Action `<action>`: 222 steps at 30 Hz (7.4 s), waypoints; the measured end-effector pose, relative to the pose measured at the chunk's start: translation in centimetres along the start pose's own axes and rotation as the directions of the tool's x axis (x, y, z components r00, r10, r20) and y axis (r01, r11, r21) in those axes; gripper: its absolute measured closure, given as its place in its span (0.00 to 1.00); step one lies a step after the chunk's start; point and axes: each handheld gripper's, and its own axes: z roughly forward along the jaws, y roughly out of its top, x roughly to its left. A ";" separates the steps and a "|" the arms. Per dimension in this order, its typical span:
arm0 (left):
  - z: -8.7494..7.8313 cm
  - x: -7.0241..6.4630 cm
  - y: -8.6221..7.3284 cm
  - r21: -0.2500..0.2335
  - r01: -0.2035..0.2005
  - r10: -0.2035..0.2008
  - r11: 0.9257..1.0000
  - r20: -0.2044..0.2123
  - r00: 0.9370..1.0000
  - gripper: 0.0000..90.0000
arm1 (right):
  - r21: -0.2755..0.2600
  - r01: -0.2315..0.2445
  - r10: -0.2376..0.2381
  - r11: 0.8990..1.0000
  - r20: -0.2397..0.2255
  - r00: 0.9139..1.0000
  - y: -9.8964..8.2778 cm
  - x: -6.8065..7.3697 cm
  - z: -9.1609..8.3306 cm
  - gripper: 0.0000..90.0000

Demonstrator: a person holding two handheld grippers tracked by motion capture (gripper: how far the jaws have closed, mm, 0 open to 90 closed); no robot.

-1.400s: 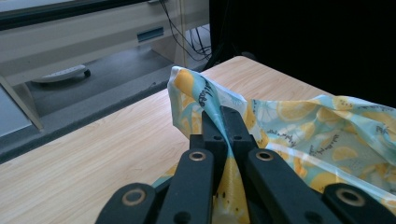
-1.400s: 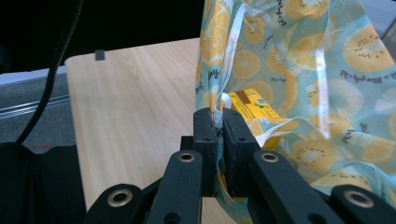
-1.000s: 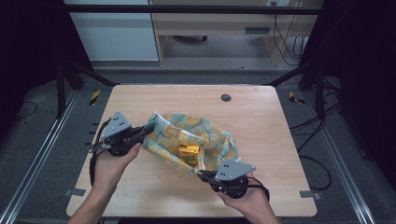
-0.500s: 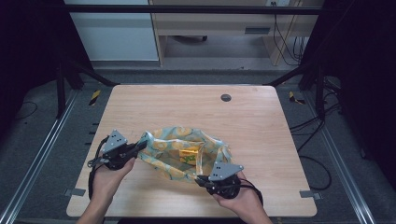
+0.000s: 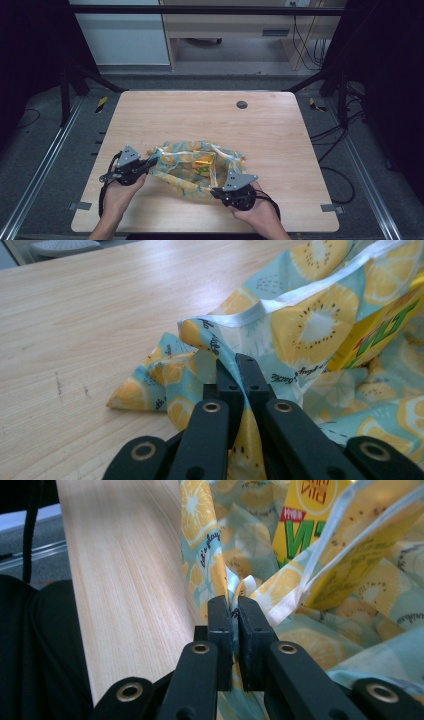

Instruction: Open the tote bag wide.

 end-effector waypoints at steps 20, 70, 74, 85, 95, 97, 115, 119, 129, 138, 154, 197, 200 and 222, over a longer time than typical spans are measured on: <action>1.3 -0.2 -1.5 0.080 -0.035 0.037 0.996 -0.016 0.999 1.00 | 0.009 -0.026 0.025 1.000 0.049 0.998 -0.3 0.1 -0.8 0.82; 2.2 1.7 -3.2 0.209 -0.064 0.064 0.976 0.008 0.998 1.00 | 0.066 -0.182 0.162 0.981 0.230 0.960 -0.1 -10.3 1.5 0.99; 2.4 1.5 -3.3 0.226 -0.066 0.066 0.972 0.008 0.998 1.00 | 0.070 -0.177 0.156 0.982 0.242 0.958 -0.2 -10.4 1.8 0.99; 2.7 1.0 -3.6 0.250 -0.067 0.063 0.966 0.023 0.998 1.00 | 0.101 -0.178 0.146 0.979 0.261 0.954 -0.5 -11.4 2.4 0.99; 2.8 0.8 -3.7 0.263 -0.061 0.057 0.963 0.025 0.998 1.00 | 0.109 -0.178 0.142 0.978 0.277 0.950 -0.9 -11.9 2.6 0.99; 2.8 0.8 -3.7 0.265 -0.060 0.055 0.963 0.025 0.998 1.00 | 0.108 -0.177 0.141 0.978 0.277 0.950 -0.9 -11.9 2.6 0.99; -1.0 -0.1 -1.6 0.057 -0.055 0.055 0.997 0.009 0.998 0.61 | 0.044 -0.169 0.152 0.985 0.258 0.954 -0.5 -11.1 2.2 0.99; -1.7 -0.6 -0.4 0.016 -0.074 0.074 0.997 0.013 0.997 0.53 | 0.039 -0.171 0.155 0.985 0.254 0.955 -0.4 -11.0 2.2 0.99; 2.0 -3.5 3.4 0.032 -0.176 0.170 0.984 0.138 0.976 0.38 | 0.033 -0.167 0.154 0.985 0.244 0.958 -0.3 -10.9 2.4 0.99; 4.6 -3.9 4.2 0.087 -0.210 0.192 0.974 0.179 0.965 0.46 | 0.029 -0.171 0.159 0.985 0.238 0.958 -0.3 -10.9 2.3 0.99; 0.7 -5.7 1.8 0.006 -0.205 0.197 0.979 0.243 0.950 0.97 | 0.026 -0.175 0.164 0.984 0.242 0.956 -0.4 -11.0 2.2 0.99; -0.9 -3.2 -5.0 0.306 -0.317 0.258 0.898 0.217 0.941 0.98 | -0.005 -0.255 0.245 0.967 0.294 0.924 -1.9 -13.4 1.6 0.99; -1.0 -3.3 -5.0 0.308 -0.323 0.263 0.895 0.221 0.939 0.99 | -0.012 -0.257 0.249 0.966 0.296 0.922 -1.9 -13.5 1.5 0.99; -1.5 -2.4 -5.0 0.322 -0.317 0.272 0.892 0.176 0.946 0.99 | -0.024 -0.259 0.252 0.966 0.334 0.908 -2.3 -13.8 1.3 0.99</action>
